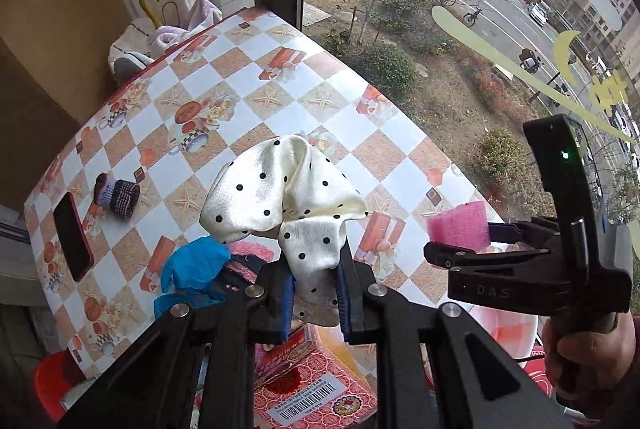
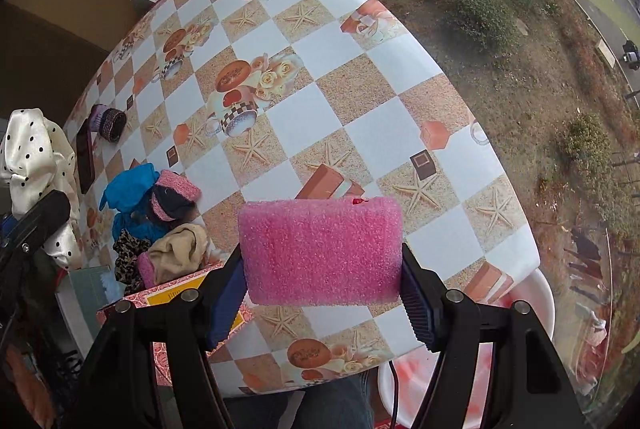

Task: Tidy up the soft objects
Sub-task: 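Lift both held items and carry them over the open white box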

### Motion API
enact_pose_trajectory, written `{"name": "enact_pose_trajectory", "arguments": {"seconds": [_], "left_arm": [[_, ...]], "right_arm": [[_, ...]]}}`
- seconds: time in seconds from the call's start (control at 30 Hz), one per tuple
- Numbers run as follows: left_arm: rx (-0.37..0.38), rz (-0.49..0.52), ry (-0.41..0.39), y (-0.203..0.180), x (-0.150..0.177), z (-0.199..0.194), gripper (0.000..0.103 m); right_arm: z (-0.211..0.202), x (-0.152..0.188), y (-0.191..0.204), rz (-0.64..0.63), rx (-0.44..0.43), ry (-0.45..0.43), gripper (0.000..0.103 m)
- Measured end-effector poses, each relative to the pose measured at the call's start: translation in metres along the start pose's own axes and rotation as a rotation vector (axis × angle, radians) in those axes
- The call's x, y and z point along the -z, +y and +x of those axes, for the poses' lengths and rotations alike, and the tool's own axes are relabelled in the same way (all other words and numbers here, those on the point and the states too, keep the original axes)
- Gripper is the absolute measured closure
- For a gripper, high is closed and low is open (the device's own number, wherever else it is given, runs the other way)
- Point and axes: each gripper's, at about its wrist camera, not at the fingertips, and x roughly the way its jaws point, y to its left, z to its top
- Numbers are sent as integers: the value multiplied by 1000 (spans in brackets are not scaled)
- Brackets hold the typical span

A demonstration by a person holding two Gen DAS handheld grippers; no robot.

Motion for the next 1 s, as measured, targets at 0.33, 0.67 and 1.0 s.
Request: {"name": "enact_pose_trajectory", "arguments": {"seconds": [0.33, 0.67, 1.0], "left_arm": [[144, 311, 13, -72, 89, -27, 83], [108, 269, -26, -28, 181, -69, 83], [-7, -4, -30, 66, 246, -92, 83]], "right_arm": [[-5, 57, -16, 31, 24, 22, 32], [-9, 146, 35, -16, 20, 34, 32], [-14, 192, 120, -232, -27, 21, 32]]}}
